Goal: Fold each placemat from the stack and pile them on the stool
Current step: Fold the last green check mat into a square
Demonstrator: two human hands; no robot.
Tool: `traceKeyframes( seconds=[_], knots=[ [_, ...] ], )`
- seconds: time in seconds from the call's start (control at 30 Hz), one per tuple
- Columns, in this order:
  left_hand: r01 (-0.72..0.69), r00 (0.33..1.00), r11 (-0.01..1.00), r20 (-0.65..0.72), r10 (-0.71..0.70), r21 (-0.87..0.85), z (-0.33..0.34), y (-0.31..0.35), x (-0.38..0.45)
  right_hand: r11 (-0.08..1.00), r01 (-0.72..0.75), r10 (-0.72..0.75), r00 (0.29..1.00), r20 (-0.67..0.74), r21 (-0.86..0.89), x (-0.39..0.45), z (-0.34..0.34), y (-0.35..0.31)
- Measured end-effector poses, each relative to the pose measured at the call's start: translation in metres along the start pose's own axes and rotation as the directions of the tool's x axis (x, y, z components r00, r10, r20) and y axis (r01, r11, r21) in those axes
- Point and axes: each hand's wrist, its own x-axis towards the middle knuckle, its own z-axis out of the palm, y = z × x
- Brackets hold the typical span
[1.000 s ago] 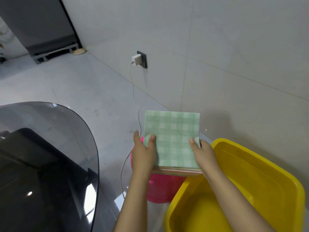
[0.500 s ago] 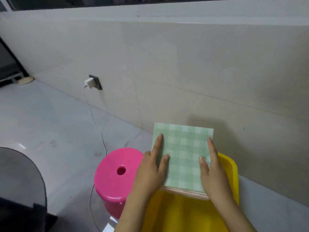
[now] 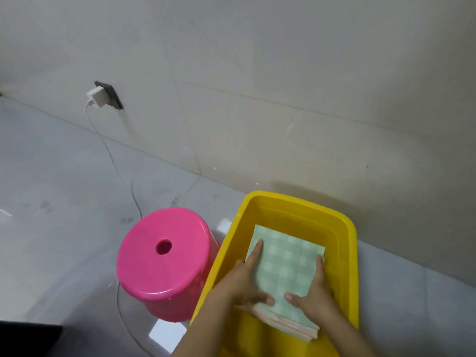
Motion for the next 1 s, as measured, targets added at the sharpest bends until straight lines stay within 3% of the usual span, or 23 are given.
traceKeyframes(
  seconds=[0.17,0.27,0.37,0.6,0.67,0.8,1.0],
  knots=[
    [0.042,0.999,0.999,0.030,-0.042,0.011,0.013,-0.025,0.024,0.932,-0.172,0.214,0.972,0.101,-0.318,0.021,0.018,-0.004],
    [0.045,0.998,0.999,0.042,-0.045,0.007,0.028,-0.039,0.037,0.891,-0.256,0.315,0.944,0.102,-0.374,0.028,0.030,-0.004],
    [0.045,0.997,0.999,0.064,-0.044,-0.017,0.044,-0.055,0.049,0.855,-0.293,0.358,0.931,0.077,-0.428,0.036,0.046,0.004],
    [0.090,0.995,0.990,0.027,-0.094,0.110,0.061,-0.062,0.057,0.726,-0.280,0.370,0.929,0.014,-0.628,0.044,0.069,0.029],
    [0.096,0.994,0.984,0.028,-0.102,0.152,0.063,-0.062,0.059,0.709,-0.266,0.366,0.930,0.019,-0.653,0.040,0.068,0.031],
    [0.110,0.992,0.967,0.037,-0.122,0.232,0.066,-0.062,0.066,0.817,-0.192,0.316,0.938,0.144,-0.543,0.042,0.058,0.038],
    [0.143,0.987,0.944,0.033,-0.160,0.296,0.072,-0.060,0.074,0.814,-0.223,0.338,0.933,0.124,-0.537,0.042,0.064,0.041]
  ],
)
